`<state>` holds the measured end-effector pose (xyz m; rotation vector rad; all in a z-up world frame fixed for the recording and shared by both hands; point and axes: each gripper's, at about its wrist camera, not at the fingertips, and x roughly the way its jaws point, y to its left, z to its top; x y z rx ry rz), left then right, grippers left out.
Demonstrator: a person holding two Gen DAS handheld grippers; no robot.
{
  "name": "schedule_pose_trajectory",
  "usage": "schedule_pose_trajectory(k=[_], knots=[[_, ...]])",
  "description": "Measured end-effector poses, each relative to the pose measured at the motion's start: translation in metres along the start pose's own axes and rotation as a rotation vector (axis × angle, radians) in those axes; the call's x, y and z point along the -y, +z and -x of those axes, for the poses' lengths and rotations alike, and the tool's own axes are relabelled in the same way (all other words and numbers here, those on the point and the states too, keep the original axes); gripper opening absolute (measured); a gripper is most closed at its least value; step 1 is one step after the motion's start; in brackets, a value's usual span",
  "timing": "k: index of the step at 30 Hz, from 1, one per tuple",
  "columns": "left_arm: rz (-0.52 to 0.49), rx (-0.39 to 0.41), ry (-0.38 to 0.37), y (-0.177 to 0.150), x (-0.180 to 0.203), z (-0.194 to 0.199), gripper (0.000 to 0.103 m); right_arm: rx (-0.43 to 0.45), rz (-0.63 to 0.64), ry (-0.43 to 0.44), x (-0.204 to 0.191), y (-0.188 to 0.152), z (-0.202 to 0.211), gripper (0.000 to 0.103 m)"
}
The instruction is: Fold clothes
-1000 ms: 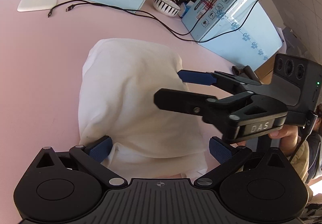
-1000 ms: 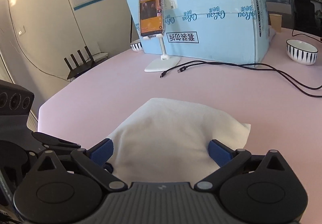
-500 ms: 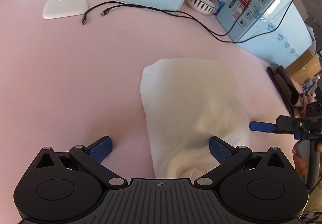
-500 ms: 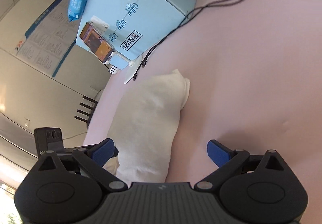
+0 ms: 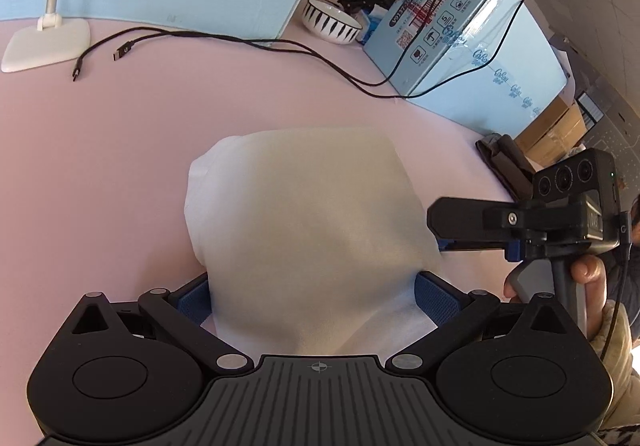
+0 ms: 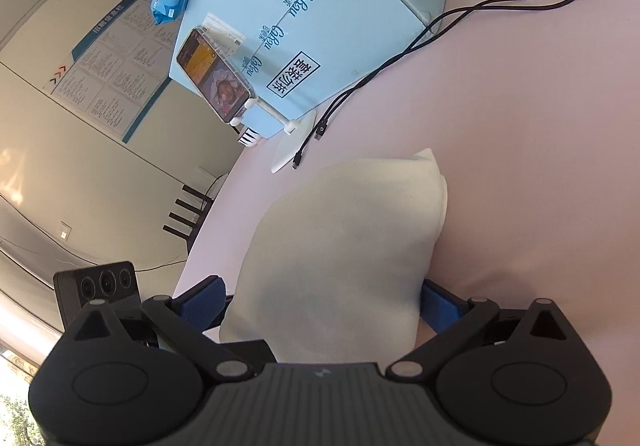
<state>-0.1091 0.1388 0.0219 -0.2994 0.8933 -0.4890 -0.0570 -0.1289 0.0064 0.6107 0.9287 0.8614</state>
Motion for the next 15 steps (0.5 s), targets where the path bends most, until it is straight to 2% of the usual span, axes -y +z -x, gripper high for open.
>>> schedule_pose_trajectory(k=[1,2,3,5,7,8,9,11,15], knots=[[0.004,0.016,0.009,-0.002,0.0,0.002,0.097,0.007,0.003,-0.01,0.001,-0.001,0.0,0.082],[0.008,0.026,0.018,-0.003,0.0,0.003,0.093,0.016,0.001,-0.02,0.003,-0.002,0.001,0.069],[0.011,0.035,0.027,-0.004,-0.001,0.005,0.089,0.025,-0.001,-0.031,0.005,-0.003,0.002,0.063],[0.013,0.05,0.037,-0.005,0.0,0.007,0.082,0.034,-0.019,-0.024,0.01,-0.003,0.004,0.058],[0.024,0.065,0.045,-0.005,0.0,0.01,0.067,0.04,-0.009,-0.034,0.01,-0.004,0.005,0.055],[0.036,0.072,0.046,-0.005,0.0,0.011,0.052,0.044,0.002,-0.046,0.008,-0.005,0.005,0.053],[0.056,0.079,0.044,-0.006,-0.002,0.013,0.048,0.048,0.009,-0.054,0.006,-0.006,0.005,0.052],[0.098,0.09,0.038,-0.007,-0.006,0.016,0.044,0.059,0.021,-0.064,0.002,-0.009,0.006,0.05],[0.077,0.152,0.029,-0.019,-0.006,0.019,0.044,0.084,0.077,-0.085,-0.01,-0.015,0.009,0.046]])
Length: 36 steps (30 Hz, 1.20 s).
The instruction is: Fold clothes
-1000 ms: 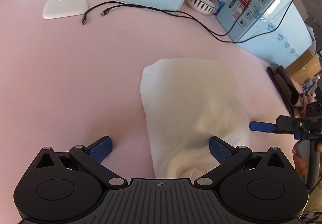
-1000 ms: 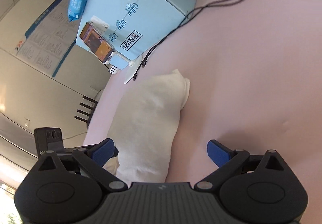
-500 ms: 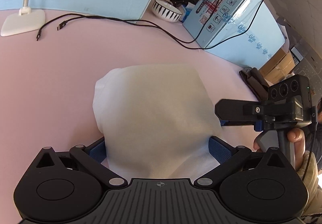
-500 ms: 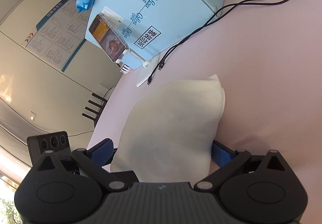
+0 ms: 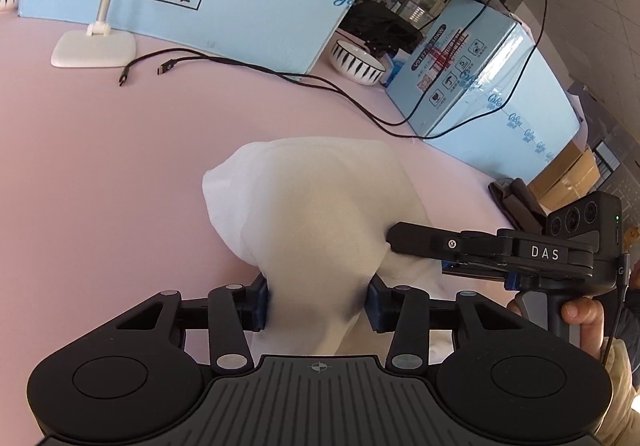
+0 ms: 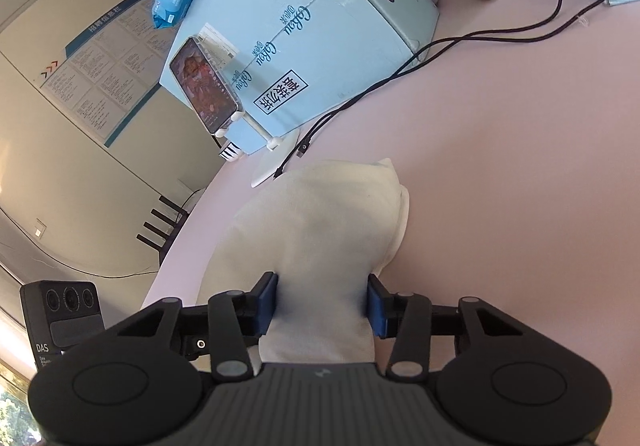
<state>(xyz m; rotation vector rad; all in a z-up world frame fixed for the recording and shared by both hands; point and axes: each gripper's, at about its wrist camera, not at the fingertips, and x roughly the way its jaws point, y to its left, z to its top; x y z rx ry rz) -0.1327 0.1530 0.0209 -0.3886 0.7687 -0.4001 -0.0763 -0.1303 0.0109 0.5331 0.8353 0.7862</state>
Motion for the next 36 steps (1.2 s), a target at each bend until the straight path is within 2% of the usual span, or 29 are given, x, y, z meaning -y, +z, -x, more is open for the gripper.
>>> schedule_pose_trajectory(k=[3,5,11,16,19,22,28,32,36], knots=[[0.052,0.064,-0.023,-0.012,-0.009,0.002,0.046,0.012,0.014,-0.009,-0.004,-0.003,0.002,0.046],[0.051,0.083,-0.01,-0.015,-0.007,0.002,0.048,0.015,0.01,-0.013,-0.004,-0.004,0.002,0.046],[-0.006,0.107,0.019,-0.018,0.0,0.0,0.052,0.017,-0.002,-0.027,-0.003,-0.005,0.002,0.046],[0.105,0.109,-0.001,-0.016,-0.008,0.0,0.051,0.026,-0.012,-0.023,-0.001,-0.005,0.001,0.045],[-0.016,0.124,0.029,-0.02,0.001,0.001,0.045,0.033,-0.006,-0.032,-0.002,-0.007,0.001,0.044],[-0.085,0.163,0.059,-0.029,0.011,0.004,0.038,0.05,0.044,-0.063,-0.01,-0.011,0.003,0.042],[-0.045,0.187,0.049,-0.03,0.01,0.009,0.033,0.095,0.157,-0.139,-0.037,-0.018,0.008,0.038],[-0.043,0.214,0.032,-0.028,0.008,0.023,0.033,0.144,0.237,-0.122,-0.054,-0.023,0.015,0.036],[-0.104,0.246,0.089,-0.024,0.014,0.043,0.033,0.153,0.263,-0.091,-0.071,-0.019,0.014,0.036]])
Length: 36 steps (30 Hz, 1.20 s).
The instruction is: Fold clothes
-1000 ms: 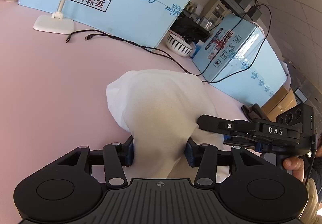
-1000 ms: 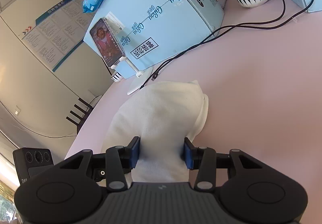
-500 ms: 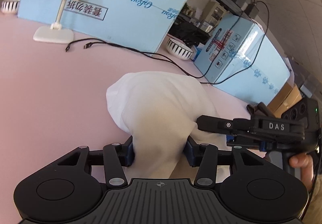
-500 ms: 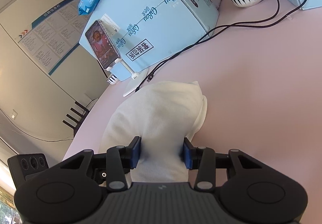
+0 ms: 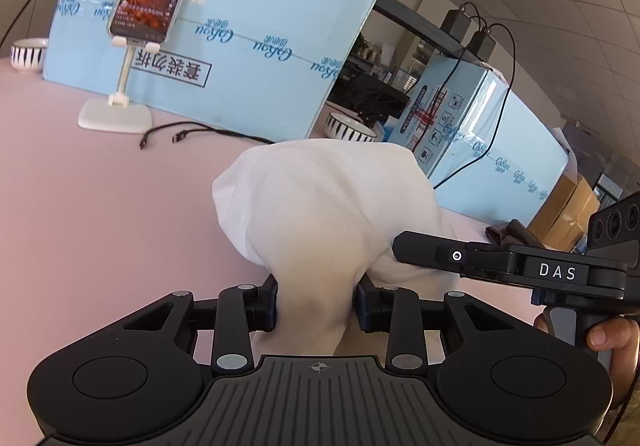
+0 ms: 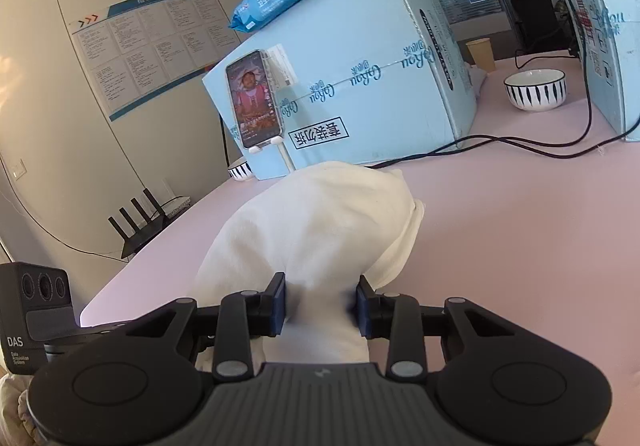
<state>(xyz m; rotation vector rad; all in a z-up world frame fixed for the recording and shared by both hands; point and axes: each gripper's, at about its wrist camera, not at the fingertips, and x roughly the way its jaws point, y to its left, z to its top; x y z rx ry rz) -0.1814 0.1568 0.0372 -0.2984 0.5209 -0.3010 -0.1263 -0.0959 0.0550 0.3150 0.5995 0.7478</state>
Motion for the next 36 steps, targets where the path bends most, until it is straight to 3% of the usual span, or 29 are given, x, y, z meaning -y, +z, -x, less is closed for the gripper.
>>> schedule_pose_trajectory(k=[5,9,16,20,27,33,36], knots=[[-0.026,0.037,0.071,0.012,-0.008,0.032,0.034,0.007,0.01,0.091,-0.026,0.009,-0.011,0.035],[0.035,0.061,0.142,0.024,-0.029,0.072,0.033,-0.009,0.026,0.21,-0.057,0.017,-0.031,0.035],[0.145,0.111,0.346,0.017,-0.067,0.141,0.033,-0.107,0.052,0.401,-0.12,0.02,-0.086,0.035],[0.206,0.11,0.415,0.006,-0.086,0.163,0.034,-0.182,0.046,0.468,-0.145,0.014,-0.115,0.035],[0.31,0.045,0.392,-0.008,-0.117,0.146,0.034,-0.245,-0.008,0.435,-0.14,-0.002,-0.136,0.034],[0.224,0.126,0.376,0.007,-0.094,0.158,0.034,-0.156,0.053,0.445,-0.148,0.018,-0.111,0.034],[0.203,0.178,0.37,0.014,-0.082,0.172,0.034,-0.097,0.084,0.499,-0.158,0.033,-0.095,0.033]])
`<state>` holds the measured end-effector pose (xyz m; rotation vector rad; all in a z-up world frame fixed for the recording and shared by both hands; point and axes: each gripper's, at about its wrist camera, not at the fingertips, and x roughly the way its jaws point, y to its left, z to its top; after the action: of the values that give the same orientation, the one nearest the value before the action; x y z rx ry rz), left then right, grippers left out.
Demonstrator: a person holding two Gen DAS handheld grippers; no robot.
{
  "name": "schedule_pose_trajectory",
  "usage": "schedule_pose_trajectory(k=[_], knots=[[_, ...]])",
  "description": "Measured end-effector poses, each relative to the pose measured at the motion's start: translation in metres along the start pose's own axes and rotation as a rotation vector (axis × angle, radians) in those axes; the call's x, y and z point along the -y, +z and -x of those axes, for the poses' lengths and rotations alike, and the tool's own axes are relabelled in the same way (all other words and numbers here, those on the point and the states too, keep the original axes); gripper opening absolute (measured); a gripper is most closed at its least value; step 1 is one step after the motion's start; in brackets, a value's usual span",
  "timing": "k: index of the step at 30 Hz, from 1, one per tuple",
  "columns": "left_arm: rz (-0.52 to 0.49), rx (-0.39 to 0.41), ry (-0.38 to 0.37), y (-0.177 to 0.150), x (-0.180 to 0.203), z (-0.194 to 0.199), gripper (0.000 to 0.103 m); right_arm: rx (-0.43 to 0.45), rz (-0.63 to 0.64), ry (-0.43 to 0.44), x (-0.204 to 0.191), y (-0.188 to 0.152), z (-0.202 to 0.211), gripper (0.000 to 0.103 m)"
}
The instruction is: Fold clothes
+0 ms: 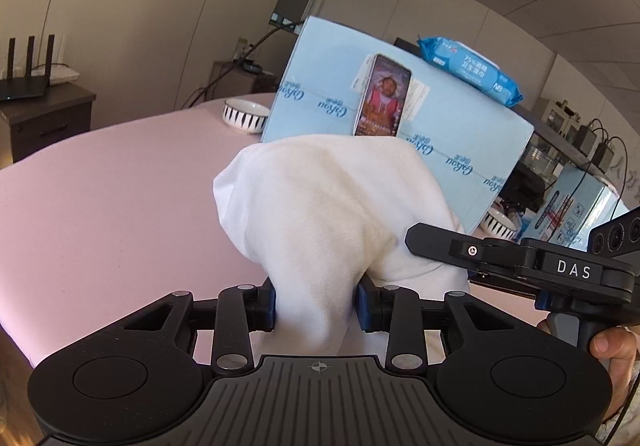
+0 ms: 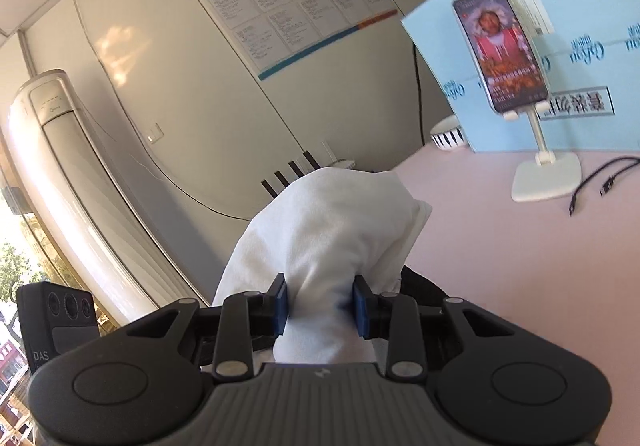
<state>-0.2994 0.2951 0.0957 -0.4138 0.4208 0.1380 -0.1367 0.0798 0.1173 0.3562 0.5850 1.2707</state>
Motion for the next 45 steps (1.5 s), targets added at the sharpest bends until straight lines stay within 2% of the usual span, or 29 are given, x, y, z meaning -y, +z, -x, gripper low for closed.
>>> schedule_pose_trajectory(k=[3,9,11,13,15,17,20,22,24,28,32,35,37,39,41,43,45], knots=[[-0.013,0.043,0.024,0.008,0.005,0.02,0.034,0.021,0.034,0.06,-0.016,0.01,0.004,0.033],[-0.029,0.151,0.121,0.015,0.004,0.077,0.035,0.015,0.055,0.25,-0.049,0.022,-0.005,0.033],[-0.02,0.146,0.125,0.014,0.002,0.083,0.036,0.01,0.04,0.281,-0.05,0.021,-0.007,0.033],[-0.013,0.114,0.123,0.013,0.0,0.082,0.036,-0.007,-0.009,0.265,-0.038,0.016,-0.009,0.033],[0.002,0.048,0.109,0.01,-0.003,0.064,0.036,-0.037,-0.052,0.206,-0.02,0.01,-0.011,0.032],[0.018,-0.072,0.068,0.004,-0.007,0.023,0.036,-0.064,-0.09,0.127,0.0,0.003,-0.01,0.033],[0.048,-0.211,0.003,-0.01,-0.01,-0.029,0.037,-0.104,-0.181,-0.026,0.041,-0.009,-0.004,0.033],[0.075,-0.296,-0.051,-0.018,-0.006,-0.066,0.037,-0.098,-0.229,-0.135,0.065,-0.015,0.007,0.033],[0.049,-0.335,-0.083,-0.023,0.007,-0.095,0.037,-0.086,-0.239,-0.206,0.078,-0.019,0.015,0.033],[-0.018,-0.372,-0.107,-0.025,0.029,-0.124,0.041,-0.078,-0.224,-0.341,0.096,-0.018,0.027,0.035],[0.017,-0.409,-0.138,-0.026,0.02,-0.137,0.048,-0.098,-0.233,-0.392,0.107,-0.021,0.019,0.039],[0.044,-0.434,-0.167,-0.023,0.011,-0.143,0.049,-0.115,-0.218,-0.411,0.108,-0.023,0.011,0.05],[0.04,-0.457,-0.149,-0.016,0.01,-0.141,0.049,-0.128,-0.205,-0.426,0.106,-0.022,0.005,0.057],[0.011,-0.437,-0.138,0.0,0.014,-0.128,0.048,-0.139,-0.164,-0.457,0.101,-0.018,0.003,0.069],[-0.03,-0.407,-0.136,0.015,0.021,-0.114,0.048,-0.128,-0.087,-0.474,0.088,-0.009,0.009,0.069],[-0.112,-0.37,-0.142,0.026,0.034,-0.096,0.052,-0.097,0.002,-0.497,0.075,-0.001,0.018,0.076],[-0.185,-0.364,-0.151,0.026,0.047,-0.086,0.064,-0.083,0.077,-0.549,0.066,0.006,0.026,0.091]])
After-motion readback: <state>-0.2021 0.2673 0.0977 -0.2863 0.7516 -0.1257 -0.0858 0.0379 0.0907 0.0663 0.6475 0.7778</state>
